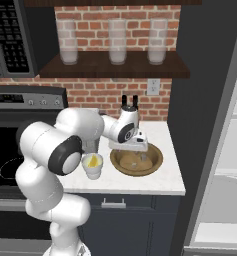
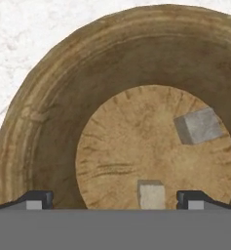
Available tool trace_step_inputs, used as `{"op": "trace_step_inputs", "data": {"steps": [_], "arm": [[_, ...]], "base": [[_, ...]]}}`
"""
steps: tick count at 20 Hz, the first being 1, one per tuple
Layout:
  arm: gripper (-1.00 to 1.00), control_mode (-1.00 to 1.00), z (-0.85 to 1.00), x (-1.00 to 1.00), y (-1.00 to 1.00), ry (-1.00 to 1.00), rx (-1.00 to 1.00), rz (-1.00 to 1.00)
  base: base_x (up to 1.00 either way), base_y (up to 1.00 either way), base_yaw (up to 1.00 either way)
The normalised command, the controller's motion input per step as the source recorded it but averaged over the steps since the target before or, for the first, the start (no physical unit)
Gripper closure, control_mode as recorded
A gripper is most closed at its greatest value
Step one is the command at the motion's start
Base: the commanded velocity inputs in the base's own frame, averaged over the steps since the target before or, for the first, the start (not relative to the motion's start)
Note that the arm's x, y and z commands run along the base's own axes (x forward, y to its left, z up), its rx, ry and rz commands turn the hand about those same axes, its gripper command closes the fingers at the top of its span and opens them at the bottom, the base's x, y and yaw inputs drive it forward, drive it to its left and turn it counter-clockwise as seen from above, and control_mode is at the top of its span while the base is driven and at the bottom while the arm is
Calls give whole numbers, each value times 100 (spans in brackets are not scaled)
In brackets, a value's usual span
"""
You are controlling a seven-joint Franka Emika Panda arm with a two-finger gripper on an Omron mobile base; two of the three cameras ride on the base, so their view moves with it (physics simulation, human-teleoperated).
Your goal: Grab a lemon wedge from the fridge and one ice cube from the ice bowl, and put them in the glass of lemonade.
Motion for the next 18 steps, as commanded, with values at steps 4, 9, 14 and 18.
{"op": "trace_step_inputs", "data": {"steps": [4, 9, 14, 18], "arm": [[-100, -100, 0, 0, -14, 2, 0, 0], [-100, -100, 0, 0, -23, 0, 0, 0], [-100, -100, 0, 0, -15, 1, 0, 0], [-100, -100, -9, -9, 0, 6, 0, 0]], "base": [[0, 0, 0], [0, 0, 0], [0, 0, 0], [0, 0, 0]]}}
